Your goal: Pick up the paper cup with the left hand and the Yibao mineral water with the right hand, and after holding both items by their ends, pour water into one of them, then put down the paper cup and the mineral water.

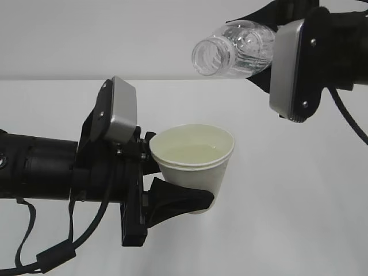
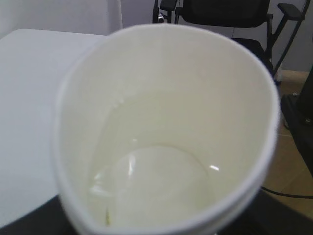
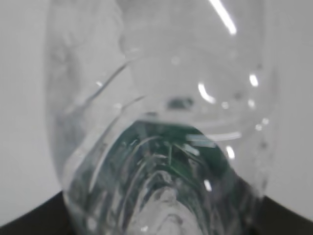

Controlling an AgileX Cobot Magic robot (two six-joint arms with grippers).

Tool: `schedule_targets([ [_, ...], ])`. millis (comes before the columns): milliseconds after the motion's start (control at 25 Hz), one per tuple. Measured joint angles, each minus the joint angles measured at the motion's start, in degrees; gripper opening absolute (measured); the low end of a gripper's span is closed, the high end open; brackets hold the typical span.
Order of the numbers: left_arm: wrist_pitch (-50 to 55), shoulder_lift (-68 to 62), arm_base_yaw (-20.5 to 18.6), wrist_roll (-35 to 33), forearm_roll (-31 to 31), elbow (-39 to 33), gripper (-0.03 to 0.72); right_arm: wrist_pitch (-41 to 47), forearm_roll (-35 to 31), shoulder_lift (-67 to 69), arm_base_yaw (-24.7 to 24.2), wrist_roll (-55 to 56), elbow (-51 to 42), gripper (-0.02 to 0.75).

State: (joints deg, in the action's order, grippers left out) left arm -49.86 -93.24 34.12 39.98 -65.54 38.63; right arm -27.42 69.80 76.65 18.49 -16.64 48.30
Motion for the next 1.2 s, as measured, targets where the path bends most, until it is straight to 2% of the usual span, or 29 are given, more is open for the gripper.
schedule_targets([
  [440,0.00,0.00,0.00,0.00,0.00,0.00,0.421,0.00,-1.17,0.00,0.00,11.45,0.00,0.410],
  [1200,0.13,0.00,0.00,0.00,0.00,0.00,0.421,-0.08,-1.38,0.00,0.00,20.77,0.00,0.410],
])
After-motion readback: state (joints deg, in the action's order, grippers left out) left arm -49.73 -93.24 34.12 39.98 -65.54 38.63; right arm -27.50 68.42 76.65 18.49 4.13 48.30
